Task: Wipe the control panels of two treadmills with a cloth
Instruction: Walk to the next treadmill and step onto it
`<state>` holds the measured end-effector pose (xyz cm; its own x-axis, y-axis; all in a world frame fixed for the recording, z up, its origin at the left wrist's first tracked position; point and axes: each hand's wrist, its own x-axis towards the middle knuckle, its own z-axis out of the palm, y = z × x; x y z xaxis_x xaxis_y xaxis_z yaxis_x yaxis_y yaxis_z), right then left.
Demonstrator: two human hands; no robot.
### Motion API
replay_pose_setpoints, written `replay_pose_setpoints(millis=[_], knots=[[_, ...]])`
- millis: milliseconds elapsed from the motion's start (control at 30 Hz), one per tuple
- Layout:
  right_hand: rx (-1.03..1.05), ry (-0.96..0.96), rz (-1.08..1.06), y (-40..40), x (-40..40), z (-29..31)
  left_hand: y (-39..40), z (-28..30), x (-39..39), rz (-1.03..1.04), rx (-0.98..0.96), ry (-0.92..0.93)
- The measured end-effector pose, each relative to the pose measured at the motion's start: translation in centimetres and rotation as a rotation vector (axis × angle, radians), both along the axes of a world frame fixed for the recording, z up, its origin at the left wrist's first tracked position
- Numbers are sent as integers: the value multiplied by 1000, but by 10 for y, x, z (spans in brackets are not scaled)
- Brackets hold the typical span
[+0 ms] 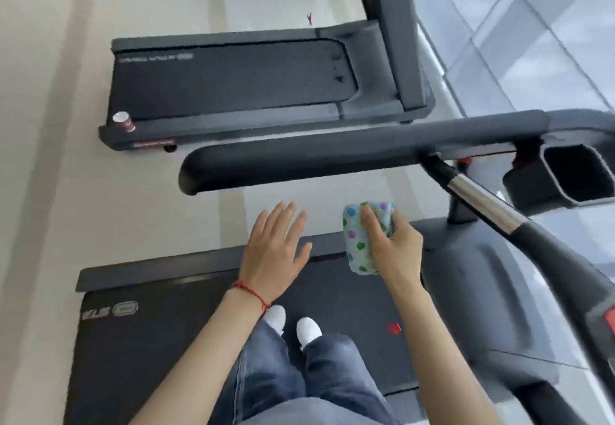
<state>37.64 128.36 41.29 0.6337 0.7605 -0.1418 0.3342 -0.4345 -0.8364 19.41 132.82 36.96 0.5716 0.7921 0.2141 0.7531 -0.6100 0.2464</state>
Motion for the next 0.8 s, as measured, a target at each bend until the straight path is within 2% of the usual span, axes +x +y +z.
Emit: replay_pose_setpoints(millis=[333,800], knots=[[-40,13,594,25,-82,-21,-74,-11,-80,558,-96,24],[-94,-35,1171,14,-299,-33,-164,-20,-253,1167,-141,5]])
